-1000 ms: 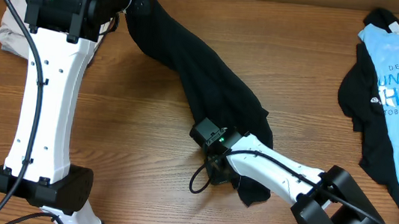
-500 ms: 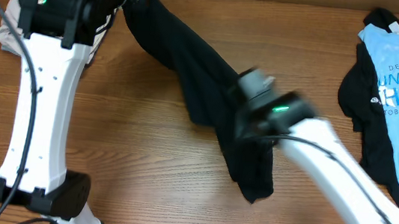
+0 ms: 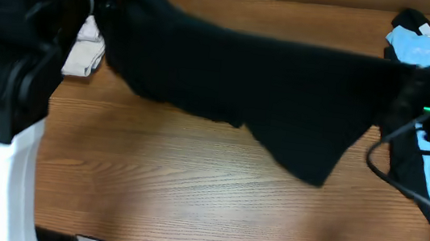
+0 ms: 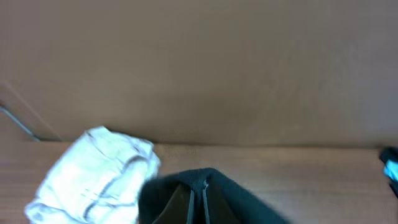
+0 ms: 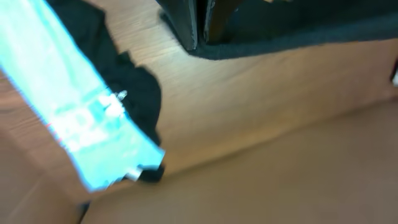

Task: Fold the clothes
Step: 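Lift the black shirt with both grippers and lay it flat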

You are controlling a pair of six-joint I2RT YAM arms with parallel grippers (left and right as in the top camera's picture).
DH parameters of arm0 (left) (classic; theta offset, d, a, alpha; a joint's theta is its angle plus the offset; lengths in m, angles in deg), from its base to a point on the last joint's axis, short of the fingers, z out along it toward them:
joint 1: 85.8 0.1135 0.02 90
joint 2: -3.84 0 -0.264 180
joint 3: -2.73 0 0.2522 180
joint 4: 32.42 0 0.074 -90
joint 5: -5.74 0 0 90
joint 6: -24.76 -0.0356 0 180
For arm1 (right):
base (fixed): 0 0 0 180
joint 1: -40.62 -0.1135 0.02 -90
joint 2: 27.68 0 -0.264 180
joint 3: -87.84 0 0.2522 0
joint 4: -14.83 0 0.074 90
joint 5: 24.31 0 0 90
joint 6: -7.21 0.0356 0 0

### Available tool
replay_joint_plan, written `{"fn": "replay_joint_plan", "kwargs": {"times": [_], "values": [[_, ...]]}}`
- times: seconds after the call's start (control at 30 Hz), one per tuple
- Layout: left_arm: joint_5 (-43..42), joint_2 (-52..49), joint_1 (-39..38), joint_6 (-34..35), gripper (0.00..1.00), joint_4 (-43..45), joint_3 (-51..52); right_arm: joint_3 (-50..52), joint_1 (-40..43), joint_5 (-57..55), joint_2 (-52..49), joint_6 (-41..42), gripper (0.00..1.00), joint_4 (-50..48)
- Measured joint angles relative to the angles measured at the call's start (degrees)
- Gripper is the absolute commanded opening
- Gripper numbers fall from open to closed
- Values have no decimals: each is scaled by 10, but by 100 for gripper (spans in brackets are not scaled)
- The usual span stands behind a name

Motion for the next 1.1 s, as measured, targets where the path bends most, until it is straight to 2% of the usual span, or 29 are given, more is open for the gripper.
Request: {"fn": "replay_joint_plan", "kwargs": {"times": [0.27, 0.57, 0.8, 1.1], "values": [[44, 101, 0, -4, 4, 16, 0, -189, 50, 3, 45, -33, 4, 52], [77, 247, 0, -4, 4, 33, -7, -351, 52, 10, 90, -47, 4, 154], [115, 280, 0, -9, 4, 30, -17, -353, 52, 23, 88, -51, 4, 172], [155, 167, 0, -20, 4, -6, -10, -259, 52, 24, 42, -54, 4, 137]]}}
